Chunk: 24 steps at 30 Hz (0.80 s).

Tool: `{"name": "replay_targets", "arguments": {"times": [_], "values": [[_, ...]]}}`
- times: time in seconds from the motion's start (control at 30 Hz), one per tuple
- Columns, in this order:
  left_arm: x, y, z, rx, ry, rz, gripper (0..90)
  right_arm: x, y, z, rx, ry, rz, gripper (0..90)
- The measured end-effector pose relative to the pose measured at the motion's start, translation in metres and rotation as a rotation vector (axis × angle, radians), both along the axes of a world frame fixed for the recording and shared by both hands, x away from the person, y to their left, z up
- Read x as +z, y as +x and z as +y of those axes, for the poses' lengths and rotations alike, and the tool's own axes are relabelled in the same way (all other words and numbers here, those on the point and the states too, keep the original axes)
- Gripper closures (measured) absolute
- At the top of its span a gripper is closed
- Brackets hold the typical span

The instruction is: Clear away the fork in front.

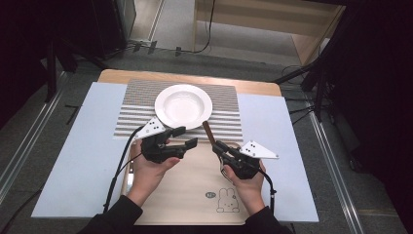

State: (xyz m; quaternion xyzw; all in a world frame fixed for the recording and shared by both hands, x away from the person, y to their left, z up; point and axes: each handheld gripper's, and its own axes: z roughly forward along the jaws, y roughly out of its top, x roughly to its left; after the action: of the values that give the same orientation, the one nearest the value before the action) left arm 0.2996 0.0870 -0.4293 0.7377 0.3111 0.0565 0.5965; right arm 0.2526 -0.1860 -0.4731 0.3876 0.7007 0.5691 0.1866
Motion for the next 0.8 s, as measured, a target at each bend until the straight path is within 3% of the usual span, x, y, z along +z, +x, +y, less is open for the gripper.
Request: {"name": "replay_targets", "arguments": {"times": [0.47, 0.8], "values": [[-0.003, -0.002, -0.012, 0.003, -0.006, 0.044, 50.7, 0.002, -0.008, 0.015, 0.027, -0.011, -0.034, 76.3], [-0.004, -0.002, -0.018, 0.012, -0.036, 0.098, 54.0, 0.002, -0.012, 0.024, 0.037, -0.023, -0.048, 76.3]]}}
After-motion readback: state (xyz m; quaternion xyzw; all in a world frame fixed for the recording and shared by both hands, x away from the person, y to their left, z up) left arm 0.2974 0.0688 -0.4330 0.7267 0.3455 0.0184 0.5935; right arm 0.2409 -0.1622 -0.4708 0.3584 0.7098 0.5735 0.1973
